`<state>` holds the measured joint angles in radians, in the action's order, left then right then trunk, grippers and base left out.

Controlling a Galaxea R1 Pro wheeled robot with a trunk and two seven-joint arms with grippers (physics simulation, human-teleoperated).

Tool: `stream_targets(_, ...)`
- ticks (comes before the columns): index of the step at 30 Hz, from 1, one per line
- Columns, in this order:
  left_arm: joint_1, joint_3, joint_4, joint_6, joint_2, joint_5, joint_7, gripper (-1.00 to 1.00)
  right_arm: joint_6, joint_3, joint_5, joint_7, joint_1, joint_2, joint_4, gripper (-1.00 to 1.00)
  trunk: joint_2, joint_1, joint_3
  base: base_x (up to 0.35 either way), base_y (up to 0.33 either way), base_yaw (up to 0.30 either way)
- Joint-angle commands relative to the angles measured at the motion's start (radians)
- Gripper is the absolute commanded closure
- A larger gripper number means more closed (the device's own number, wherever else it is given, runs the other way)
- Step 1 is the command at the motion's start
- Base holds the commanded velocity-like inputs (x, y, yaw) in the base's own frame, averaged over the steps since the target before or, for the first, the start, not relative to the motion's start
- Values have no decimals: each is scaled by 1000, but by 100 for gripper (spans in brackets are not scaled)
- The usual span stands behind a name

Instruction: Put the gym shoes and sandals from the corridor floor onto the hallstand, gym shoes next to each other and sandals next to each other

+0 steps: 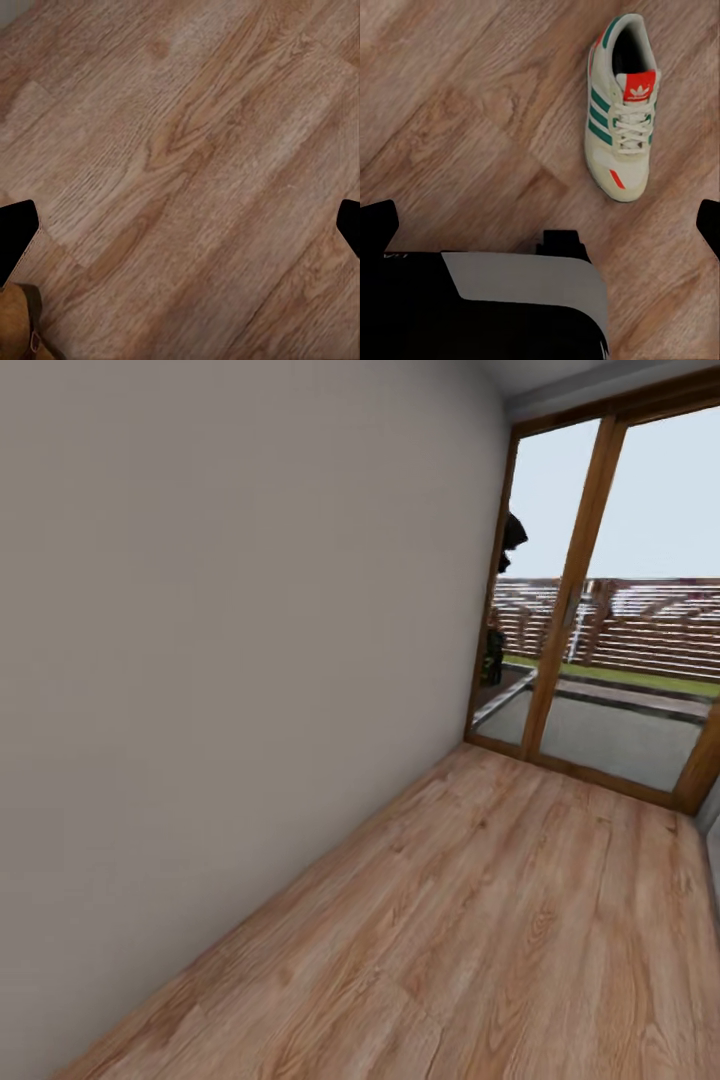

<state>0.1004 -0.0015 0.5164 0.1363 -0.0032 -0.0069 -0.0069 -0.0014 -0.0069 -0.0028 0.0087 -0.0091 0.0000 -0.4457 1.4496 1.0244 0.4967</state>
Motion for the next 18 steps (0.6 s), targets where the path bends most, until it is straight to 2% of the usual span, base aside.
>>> stream_targets(1,1,0,-1,3,0,-1,-1,-100,0,-1,0,1,0,0,-1,-100,0,1,2,341,58,266)
stream_targets(13,1,0,-1,3,0,-1,-1,-100,0,-1,0,2,0,0,-1,-100,0,1,9,310,159,267)
stream_targets(18,1,0,-2,3,0,-1,-1,-100,0,-1,0,1,0,0,-1,-100,0,1,11,294,7,159)
